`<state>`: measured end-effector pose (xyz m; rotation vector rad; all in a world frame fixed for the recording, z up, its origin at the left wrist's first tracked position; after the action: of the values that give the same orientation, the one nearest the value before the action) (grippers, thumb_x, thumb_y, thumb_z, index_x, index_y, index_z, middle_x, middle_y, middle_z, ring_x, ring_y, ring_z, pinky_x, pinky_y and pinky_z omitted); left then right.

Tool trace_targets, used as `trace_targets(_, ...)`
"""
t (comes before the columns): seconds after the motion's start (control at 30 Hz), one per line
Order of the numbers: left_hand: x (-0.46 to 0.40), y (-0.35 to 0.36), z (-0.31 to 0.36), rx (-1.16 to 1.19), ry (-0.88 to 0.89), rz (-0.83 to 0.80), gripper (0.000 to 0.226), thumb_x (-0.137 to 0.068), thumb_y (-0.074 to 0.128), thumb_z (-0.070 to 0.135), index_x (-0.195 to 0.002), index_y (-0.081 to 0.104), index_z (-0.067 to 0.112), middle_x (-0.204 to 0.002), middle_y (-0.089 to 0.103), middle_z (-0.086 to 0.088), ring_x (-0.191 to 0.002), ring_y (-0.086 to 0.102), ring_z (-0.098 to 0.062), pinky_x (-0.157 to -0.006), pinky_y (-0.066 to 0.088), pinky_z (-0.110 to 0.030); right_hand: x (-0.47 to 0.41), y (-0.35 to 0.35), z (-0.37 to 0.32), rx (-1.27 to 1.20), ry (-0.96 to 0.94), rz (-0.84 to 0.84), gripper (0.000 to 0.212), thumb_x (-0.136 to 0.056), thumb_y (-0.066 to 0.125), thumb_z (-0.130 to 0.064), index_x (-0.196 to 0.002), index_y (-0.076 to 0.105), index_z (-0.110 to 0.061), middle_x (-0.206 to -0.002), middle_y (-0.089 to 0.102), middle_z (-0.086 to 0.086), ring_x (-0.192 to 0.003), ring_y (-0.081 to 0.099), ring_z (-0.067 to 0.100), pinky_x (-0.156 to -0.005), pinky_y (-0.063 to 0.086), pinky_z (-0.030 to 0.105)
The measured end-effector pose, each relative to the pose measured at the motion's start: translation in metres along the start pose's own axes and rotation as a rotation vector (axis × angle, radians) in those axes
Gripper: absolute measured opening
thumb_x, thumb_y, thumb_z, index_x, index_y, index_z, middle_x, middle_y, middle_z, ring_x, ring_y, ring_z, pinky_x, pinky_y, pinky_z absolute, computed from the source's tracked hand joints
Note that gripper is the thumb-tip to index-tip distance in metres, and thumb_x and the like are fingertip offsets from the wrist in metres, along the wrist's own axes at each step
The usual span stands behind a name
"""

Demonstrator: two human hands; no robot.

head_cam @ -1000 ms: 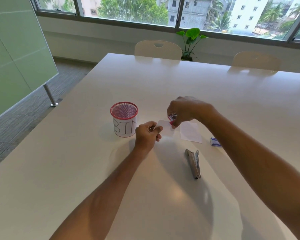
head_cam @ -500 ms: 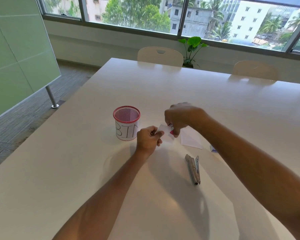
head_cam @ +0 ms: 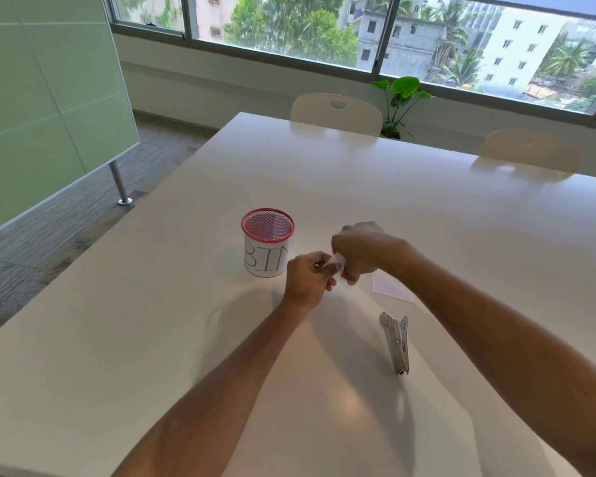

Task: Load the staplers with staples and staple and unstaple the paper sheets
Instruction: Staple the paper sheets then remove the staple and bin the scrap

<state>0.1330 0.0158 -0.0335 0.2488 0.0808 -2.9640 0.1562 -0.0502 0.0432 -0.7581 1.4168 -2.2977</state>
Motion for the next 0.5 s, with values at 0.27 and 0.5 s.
trace_targets(0.27, -0.001, 0.001, -0.003, -0.012, -0.007, -0.013, 0.013, -0.081, 0.072, 0.018, -0.07, 0.069, 0.024, -0.054, 0.067, 0.008, -0.046, 0.059, -0.009, -0.049, 0.051, -0.023, 0.005, 0.009, -0.001, -0.016, 0.041, 0.19, 0.016, -0.082, 0.058, -0.027, -0.093, 0.066, -0.02, -0.084, 0.067, 0.002, -0.073, 0.06, 0.025, -0.062, 0.043, 0.029)
trace_targets(0.5, -0.001, 0.007, -0.003, -0.03, 0.008, -0.044, 0.014, -0.081, 0.072, 0.021, -0.068, 0.069, 0.025, -0.053, 0.066, 0.008, -0.046, 0.058, -0.008, -0.047, 0.049, -0.022, 0.009, 0.016, 0.004, -0.075, 0.076, 0.175, 0.016, -0.08, 0.063, -0.031, -0.091, 0.067, -0.021, -0.079, 0.065, 0.0, -0.07, 0.057, 0.022, -0.059, 0.04, 0.028)
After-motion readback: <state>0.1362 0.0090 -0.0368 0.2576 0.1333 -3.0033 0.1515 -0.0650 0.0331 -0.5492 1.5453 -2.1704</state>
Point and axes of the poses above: each hand's wrist, its own x-axis away from the middle knuckle, its own y-axis out of the palm, z = x × y, the point moved 9 cm from there along -x, towards the middle knuckle
